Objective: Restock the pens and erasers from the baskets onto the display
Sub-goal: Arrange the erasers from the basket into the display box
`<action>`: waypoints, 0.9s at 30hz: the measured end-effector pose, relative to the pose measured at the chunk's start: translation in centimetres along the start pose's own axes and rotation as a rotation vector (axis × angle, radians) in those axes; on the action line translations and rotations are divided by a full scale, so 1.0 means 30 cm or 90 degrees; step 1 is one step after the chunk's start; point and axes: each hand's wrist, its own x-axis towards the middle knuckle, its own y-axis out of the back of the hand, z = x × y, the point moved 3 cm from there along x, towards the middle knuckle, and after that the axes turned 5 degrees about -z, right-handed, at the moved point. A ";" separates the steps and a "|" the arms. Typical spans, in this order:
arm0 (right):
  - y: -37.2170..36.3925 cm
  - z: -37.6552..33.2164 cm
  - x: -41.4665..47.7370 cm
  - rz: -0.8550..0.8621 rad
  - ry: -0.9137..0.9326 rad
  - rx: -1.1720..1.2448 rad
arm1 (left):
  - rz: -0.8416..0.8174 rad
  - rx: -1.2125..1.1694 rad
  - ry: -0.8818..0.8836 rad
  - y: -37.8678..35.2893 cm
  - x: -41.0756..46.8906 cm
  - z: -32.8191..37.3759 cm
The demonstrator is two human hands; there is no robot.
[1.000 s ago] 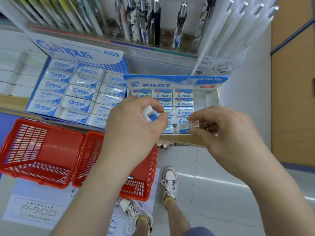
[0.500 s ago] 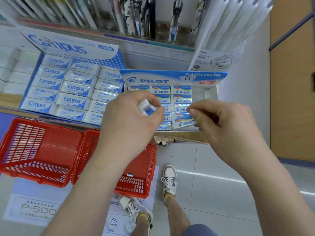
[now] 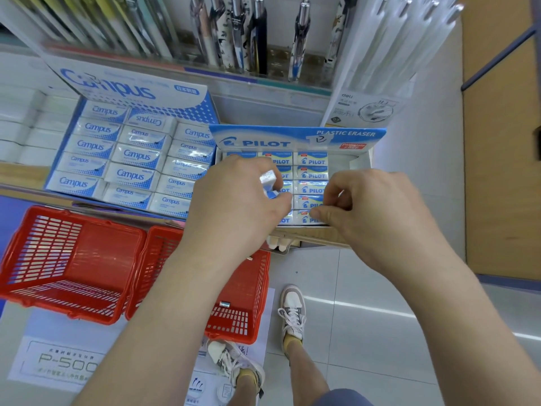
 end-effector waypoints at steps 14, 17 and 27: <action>-0.019 0.018 -0.049 0.098 0.057 0.027 | 0.008 -0.470 0.099 0.015 -0.050 0.007; 0.004 0.022 -0.070 0.140 0.094 0.325 | -0.083 -0.845 0.231 -0.006 -0.082 0.056; 0.017 -0.024 -0.071 -0.012 0.188 0.648 | -0.097 -0.888 0.272 -0.035 -0.087 0.096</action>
